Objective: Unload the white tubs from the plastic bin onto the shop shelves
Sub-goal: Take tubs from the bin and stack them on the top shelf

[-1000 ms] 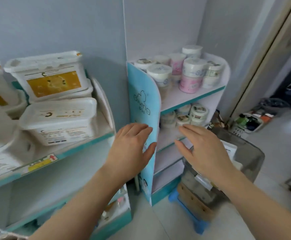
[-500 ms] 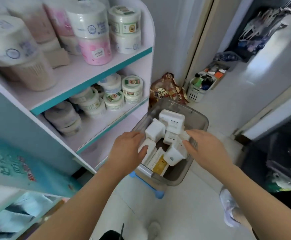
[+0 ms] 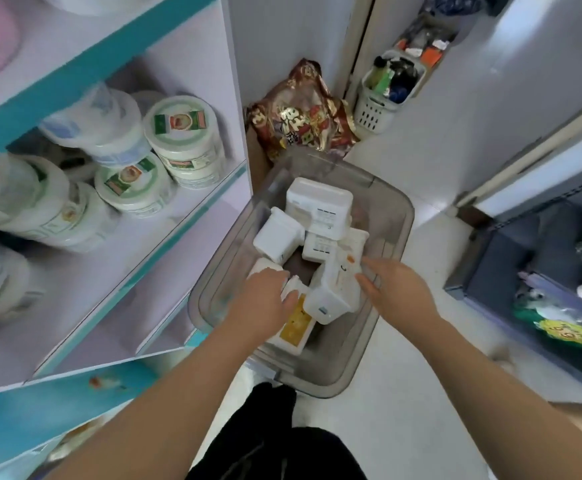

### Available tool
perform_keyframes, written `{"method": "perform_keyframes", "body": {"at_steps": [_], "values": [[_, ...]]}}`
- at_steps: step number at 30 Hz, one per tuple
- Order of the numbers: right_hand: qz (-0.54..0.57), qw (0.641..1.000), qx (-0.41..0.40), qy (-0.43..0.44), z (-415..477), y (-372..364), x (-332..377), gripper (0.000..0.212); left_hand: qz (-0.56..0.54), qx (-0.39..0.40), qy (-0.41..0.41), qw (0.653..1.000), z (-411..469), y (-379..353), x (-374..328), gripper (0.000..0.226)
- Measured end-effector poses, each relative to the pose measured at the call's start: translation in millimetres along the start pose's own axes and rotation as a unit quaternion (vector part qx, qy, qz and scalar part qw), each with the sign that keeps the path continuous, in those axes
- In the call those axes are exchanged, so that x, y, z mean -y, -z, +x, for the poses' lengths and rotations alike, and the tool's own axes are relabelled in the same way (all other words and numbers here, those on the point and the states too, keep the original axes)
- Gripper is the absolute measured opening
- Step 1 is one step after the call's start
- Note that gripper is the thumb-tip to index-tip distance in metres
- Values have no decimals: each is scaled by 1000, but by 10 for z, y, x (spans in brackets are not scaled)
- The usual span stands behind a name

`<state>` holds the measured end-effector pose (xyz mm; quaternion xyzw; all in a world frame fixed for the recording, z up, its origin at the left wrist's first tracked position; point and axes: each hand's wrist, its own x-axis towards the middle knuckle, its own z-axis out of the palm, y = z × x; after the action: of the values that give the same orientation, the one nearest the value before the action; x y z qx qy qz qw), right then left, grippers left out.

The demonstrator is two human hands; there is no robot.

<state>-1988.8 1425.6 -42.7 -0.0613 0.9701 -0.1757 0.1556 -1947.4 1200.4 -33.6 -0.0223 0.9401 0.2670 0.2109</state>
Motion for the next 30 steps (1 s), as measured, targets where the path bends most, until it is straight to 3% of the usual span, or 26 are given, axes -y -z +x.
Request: {"method": "perform_keyframes", "body": {"at_steps": [7, 15, 22, 27, 30], "values": [[-8, 998, 59, -22, 549, -269, -316, 40, -70, 77, 32, 994, 613, -558, -53, 45], [-79, 986, 144, 34, 1078, -481, -639, 36, -136, 115, 115, 977, 1068, -1128, -89, 39], [-103, 973, 192, 76, 1213, -509, -677, 38, -225, 49, 231, 945, 1123, -1241, -99, 30], [-96, 965, 215, 113, 1320, -568, -675, 40, -181, -25, 288, 940, 922, -1126, 174, 33], [-94, 949, 272, 132, 1339, -686, -621, 50, -202, -47, 315, 926, 779, -1121, 300, 32]]}}
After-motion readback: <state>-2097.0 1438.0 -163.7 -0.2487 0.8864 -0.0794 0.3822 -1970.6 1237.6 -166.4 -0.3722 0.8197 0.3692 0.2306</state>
